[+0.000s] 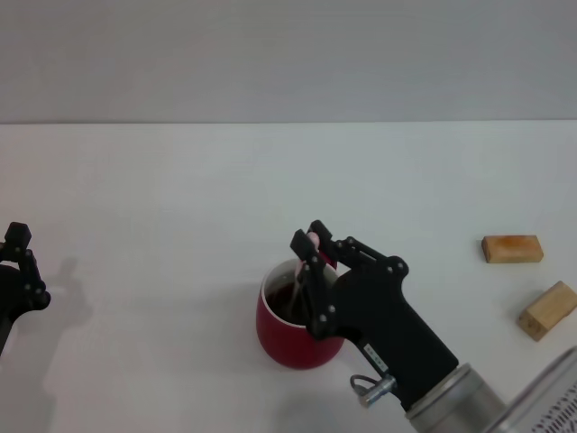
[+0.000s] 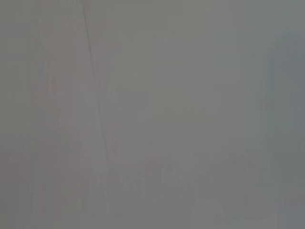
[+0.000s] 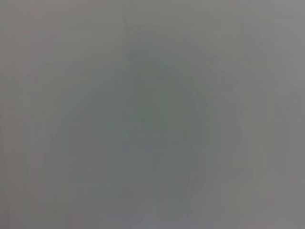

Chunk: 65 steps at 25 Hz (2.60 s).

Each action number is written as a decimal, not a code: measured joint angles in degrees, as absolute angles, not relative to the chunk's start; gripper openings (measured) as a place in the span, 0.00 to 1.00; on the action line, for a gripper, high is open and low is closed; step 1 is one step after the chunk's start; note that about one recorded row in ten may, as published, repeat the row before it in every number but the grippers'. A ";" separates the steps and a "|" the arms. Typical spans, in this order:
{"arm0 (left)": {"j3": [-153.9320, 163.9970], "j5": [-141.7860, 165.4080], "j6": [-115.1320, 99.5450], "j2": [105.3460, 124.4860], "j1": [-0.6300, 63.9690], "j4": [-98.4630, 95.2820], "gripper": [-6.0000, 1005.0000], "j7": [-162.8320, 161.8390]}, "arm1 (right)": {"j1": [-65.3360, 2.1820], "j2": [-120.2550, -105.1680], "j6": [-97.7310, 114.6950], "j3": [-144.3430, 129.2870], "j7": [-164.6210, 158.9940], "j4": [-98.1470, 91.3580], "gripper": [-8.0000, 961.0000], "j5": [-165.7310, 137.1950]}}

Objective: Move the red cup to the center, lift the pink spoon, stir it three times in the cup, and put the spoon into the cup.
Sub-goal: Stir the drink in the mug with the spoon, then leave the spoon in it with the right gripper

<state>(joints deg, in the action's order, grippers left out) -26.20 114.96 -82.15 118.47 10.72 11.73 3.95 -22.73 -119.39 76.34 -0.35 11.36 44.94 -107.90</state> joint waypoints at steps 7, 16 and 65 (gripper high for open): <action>-26.22 114.96 -82.08 118.48 10.51 11.78 0.00 3.95 | -24.50 -119.46 73.26 0.25 10.99 45.03 0.07 -108.01; -26.63 114.96 -81.88 118.48 10.37 11.65 0.00 3.95 | -27.10 -119.37 71.37 4.46 6.31 40.24 0.08 -110.36; -26.63 114.96 -79.84 118.57 10.52 11.78 0.00 3.95 | -24.45 -118.83 70.66 7.17 6.83 38.29 0.07 -115.50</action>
